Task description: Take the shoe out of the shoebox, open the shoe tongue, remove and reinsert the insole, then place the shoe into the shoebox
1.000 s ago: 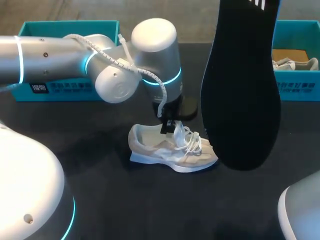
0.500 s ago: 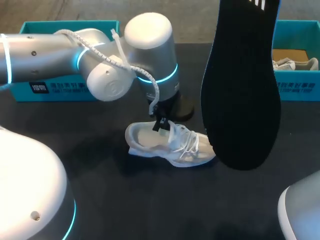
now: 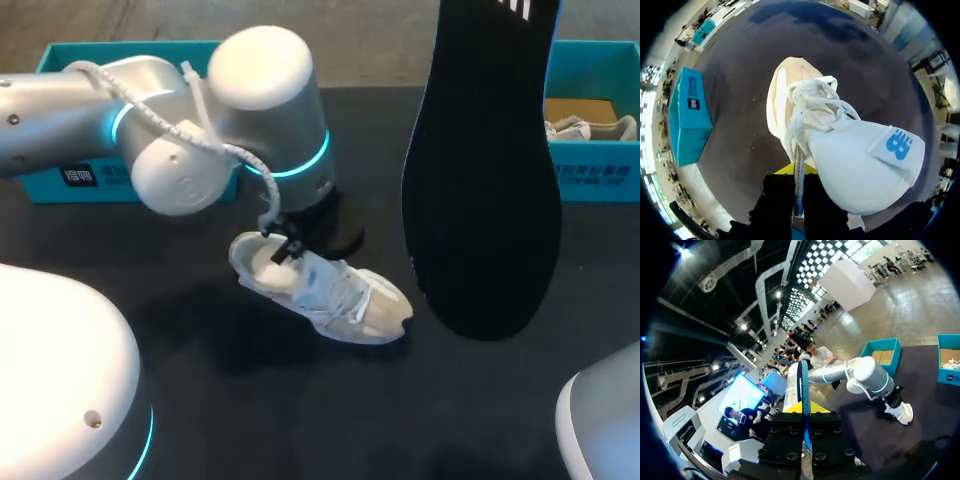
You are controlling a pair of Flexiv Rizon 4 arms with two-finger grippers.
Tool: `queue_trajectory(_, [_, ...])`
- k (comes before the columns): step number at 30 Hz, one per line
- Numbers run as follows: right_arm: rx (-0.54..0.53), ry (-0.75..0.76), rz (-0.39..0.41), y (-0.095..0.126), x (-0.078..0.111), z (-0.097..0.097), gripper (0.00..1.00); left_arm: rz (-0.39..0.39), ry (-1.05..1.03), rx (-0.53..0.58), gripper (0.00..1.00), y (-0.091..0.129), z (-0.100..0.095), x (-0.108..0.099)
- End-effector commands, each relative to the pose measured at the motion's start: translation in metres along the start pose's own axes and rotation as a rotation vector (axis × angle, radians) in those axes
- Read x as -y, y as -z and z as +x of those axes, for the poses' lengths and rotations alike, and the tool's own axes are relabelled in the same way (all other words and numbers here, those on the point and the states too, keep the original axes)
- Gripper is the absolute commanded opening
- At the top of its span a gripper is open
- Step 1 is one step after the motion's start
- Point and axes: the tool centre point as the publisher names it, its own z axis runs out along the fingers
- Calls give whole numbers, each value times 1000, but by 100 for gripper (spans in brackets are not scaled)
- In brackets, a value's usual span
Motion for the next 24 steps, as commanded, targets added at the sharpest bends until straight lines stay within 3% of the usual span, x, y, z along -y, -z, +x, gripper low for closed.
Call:
queue_trajectory(1, [2,-1,3,-1,-2,1,0,58,-128,7,0,17,13,-16])
queue_trajectory(13, [2,-1,3,-1,-2,1,0,70,-553,15,0,35,36,-24])
queue_trajectory(24, [2,-1,3,-1,-2,1,0,15,-826,-8,0,32,49,-8])
